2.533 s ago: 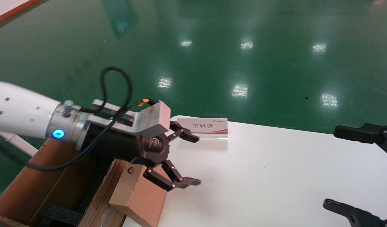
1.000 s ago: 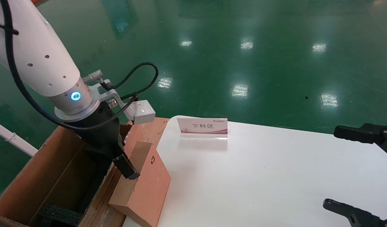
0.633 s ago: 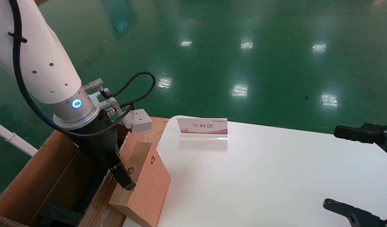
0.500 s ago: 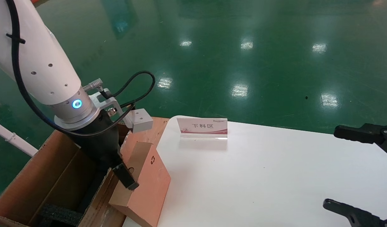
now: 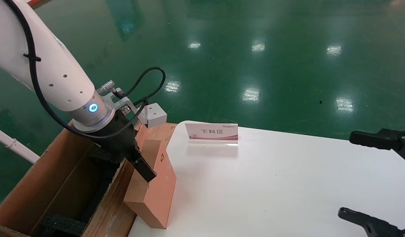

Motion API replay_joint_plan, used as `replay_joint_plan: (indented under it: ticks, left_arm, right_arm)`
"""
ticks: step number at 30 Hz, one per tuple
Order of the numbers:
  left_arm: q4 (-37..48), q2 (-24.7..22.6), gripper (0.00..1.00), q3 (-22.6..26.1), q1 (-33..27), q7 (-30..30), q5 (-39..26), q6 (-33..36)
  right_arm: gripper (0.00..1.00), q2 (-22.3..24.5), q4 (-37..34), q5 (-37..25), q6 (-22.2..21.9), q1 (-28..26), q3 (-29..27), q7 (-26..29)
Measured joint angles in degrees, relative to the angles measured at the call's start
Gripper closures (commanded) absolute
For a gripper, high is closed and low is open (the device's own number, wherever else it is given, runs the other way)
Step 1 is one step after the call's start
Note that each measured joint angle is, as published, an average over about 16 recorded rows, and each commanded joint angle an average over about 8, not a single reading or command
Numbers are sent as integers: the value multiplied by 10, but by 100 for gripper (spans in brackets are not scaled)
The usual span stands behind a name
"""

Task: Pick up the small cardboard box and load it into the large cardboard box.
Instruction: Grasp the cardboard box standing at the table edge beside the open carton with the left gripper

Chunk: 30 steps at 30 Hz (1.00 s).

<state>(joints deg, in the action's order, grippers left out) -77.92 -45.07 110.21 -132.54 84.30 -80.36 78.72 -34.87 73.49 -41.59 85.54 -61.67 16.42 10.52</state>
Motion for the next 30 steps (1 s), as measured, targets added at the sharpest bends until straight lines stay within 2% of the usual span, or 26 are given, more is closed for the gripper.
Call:
replay_joint_plan:
  ticks: [20,30]
  left_arm:
    - [0,21,0,-7,-20,-12,12,13]
    - [0,24,0,-7,-12,-17,20,9]
  right_arm:
    - [0,0,0,1,0,0,1,0]
    - [0,0,0,1,0,0,1,-1]
